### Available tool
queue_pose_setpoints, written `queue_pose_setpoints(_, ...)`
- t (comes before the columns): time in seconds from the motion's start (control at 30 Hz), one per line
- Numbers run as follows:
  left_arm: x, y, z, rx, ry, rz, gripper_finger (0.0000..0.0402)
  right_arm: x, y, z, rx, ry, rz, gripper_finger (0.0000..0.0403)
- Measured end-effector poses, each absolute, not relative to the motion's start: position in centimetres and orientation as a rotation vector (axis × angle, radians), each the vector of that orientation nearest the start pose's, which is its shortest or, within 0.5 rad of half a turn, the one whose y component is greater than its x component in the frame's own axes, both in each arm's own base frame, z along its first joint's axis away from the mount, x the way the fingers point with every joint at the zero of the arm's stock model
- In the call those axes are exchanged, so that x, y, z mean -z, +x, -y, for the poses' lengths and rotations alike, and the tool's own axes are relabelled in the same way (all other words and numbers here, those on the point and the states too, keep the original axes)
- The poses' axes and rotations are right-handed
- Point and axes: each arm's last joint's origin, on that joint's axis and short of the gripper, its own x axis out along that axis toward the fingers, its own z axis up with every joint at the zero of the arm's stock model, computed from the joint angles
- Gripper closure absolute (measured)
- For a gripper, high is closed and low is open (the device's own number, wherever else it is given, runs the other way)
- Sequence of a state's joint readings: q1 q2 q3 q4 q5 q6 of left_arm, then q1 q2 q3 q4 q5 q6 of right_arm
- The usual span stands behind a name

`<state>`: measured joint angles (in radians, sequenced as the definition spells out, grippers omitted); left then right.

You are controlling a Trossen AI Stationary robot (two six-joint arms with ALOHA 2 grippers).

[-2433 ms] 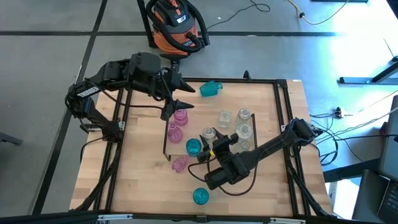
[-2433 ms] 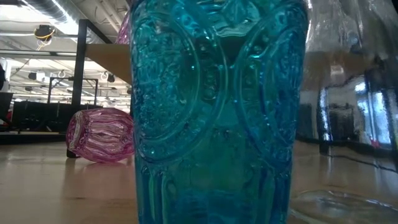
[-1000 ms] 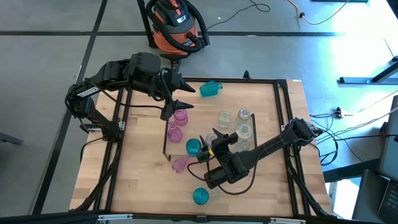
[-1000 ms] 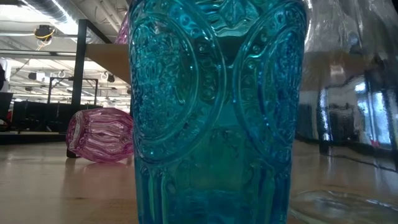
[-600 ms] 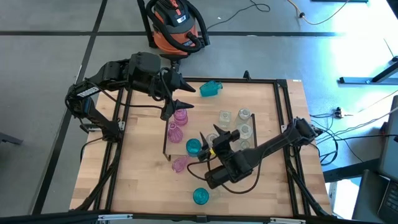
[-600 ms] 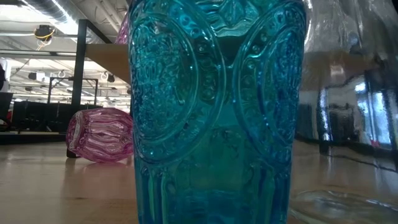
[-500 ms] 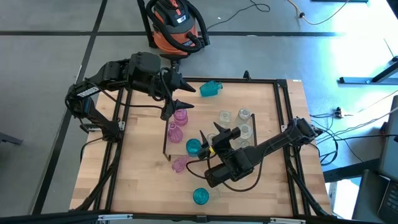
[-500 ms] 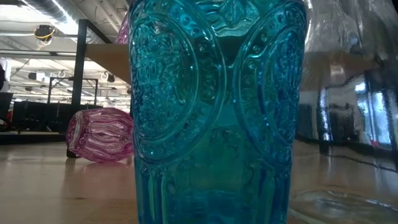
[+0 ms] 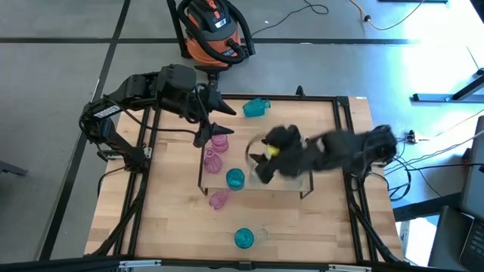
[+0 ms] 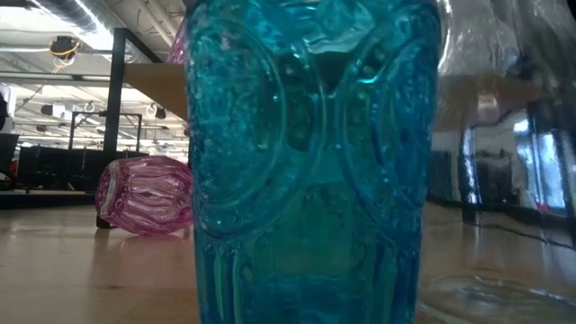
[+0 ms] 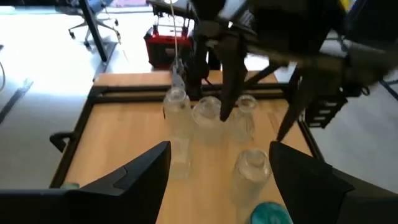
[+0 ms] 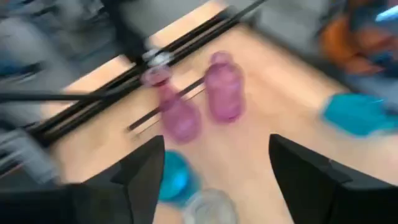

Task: Sort vases onto shelf
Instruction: Put the transparent vase on the shelf aligned with the other transparent vase

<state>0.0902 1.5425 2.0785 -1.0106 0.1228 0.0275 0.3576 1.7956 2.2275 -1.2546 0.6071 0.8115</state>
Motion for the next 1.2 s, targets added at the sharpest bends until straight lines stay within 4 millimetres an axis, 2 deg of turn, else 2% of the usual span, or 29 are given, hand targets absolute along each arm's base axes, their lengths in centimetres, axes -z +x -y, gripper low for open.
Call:
queue_pose_setpoints(0.1, -49.6, 27.5, -2.1, 0.053, -0.045, -0.519, 0.0136, -46.4, 31.3, -8.0, 0.415, 0.47, -0.615, 0.0174)
queue_pose_setpoints(0.2, -49.0, 27.2, -2.0, 0.059, -0.065, -0.586, 0.0136, -46.9, 30.8, -6.5, 0.387, 0.466, -0.674, 0.0229)
queue_pose_setpoints(0.37, -48.3, 26.7, -2.0, 0.044, -0.094, -0.677, 0.0136, -46.6, 31.1, -5.5, 0.214, 0.437, -0.783, 0.0363)
queue_pose_setpoints(0.43, -48.2, 26.6, -2.0, 0.041, -0.102, -0.692, 0.0136, -46.4, 31.4, -5.4, 0.157, 0.423, -0.809, 0.0391)
queue_pose_setpoints(0.7, -48.3, 26.7, -2.0, 0.033, -0.118, -0.68, 0.0136, -45.5, 31.9, -5.6, 0.155, 0.416, -0.876, 0.0325)
queue_pose_setpoints(0.9, -48.3, 26.7, -2.0, 0.018, -0.123, -0.677, 0.0136, -43.5, 33.4, -6.0, 0.147, 0.417, -0.981, 0.0283)
queue_pose_setpoints(1.07, -48.4, 26.7, -2.1, 0.002, -0.137, -0.669, 0.0136, -42.4, 34.2, -6.2, 0.149, 0.405, -1.035, 0.0276)
queue_pose_setpoints(1.2, -48.4, 26.7, -2.0, 0.001, -0.14, -0.67, 0.0136, -42.3, 34.4, -6.4, 0.113, 0.403, -1.043, 0.0296)
